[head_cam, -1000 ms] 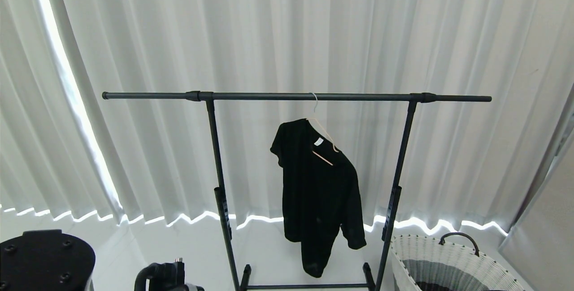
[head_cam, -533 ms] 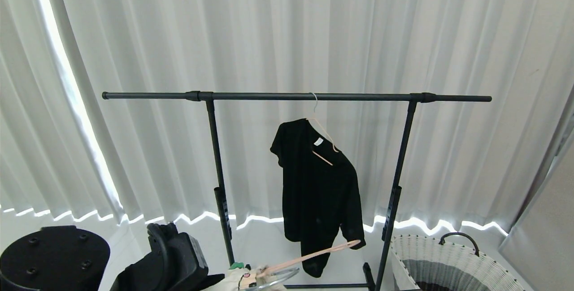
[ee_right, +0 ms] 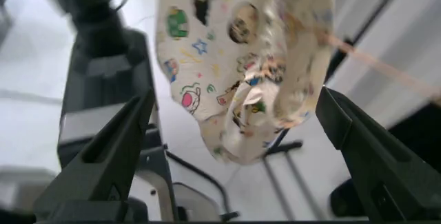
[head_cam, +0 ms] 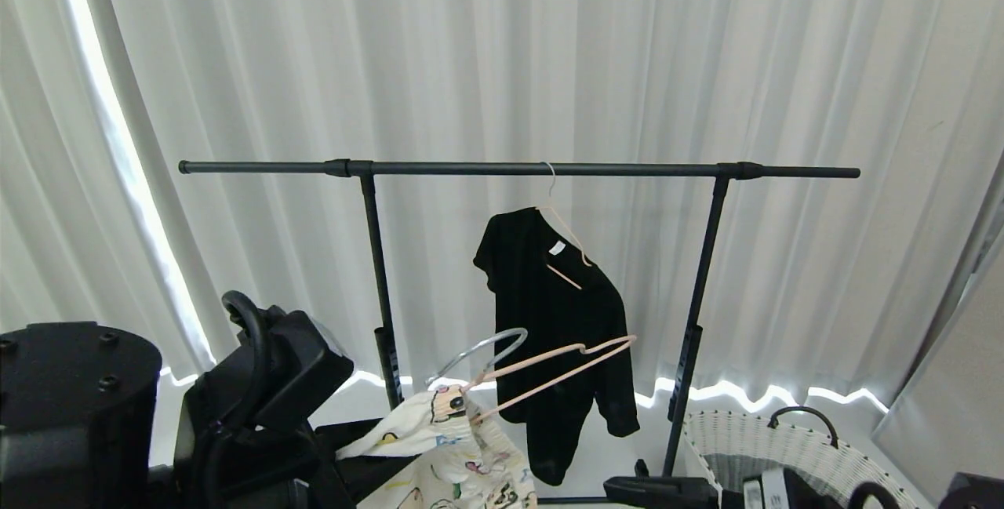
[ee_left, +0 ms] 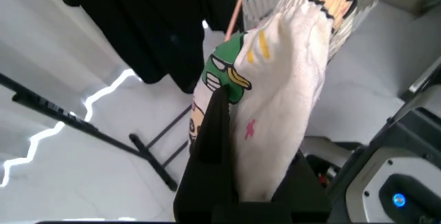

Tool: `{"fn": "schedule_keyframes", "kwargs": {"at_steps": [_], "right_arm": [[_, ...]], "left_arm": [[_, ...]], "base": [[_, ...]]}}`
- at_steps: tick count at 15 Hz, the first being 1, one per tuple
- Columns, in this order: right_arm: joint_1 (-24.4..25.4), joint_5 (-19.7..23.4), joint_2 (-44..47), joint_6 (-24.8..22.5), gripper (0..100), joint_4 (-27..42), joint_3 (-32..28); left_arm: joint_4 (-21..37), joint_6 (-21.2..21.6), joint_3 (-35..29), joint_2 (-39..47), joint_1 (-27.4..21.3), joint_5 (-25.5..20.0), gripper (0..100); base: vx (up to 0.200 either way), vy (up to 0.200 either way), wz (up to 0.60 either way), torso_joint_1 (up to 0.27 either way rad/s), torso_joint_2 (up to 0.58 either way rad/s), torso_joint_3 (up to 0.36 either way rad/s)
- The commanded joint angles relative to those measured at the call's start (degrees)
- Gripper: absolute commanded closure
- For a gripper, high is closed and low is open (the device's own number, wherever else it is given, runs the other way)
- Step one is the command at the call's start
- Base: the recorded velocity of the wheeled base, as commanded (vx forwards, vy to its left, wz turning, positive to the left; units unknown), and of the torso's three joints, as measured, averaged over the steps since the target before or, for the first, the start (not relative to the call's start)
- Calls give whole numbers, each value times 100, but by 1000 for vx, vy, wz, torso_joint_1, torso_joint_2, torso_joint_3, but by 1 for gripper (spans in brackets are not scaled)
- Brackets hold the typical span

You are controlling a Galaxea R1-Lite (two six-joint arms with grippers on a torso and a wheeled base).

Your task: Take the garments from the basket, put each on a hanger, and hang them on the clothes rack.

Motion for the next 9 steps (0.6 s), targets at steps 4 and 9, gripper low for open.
{"fn": "schedule_keyframes", "kwargs": {"at_steps": [4,9], "right_arm": [[-835,-719,990,969,0,16,-472],[-879,-1035,1728,1136,0,16,-1035]], "left_arm": [[3,11,-183,-247,-13,-21,100],[3,46,-526,-194,-426,-48,100]], "base": [[0,0,0,0,0,0],[0,0,0,0,0,0]]}}
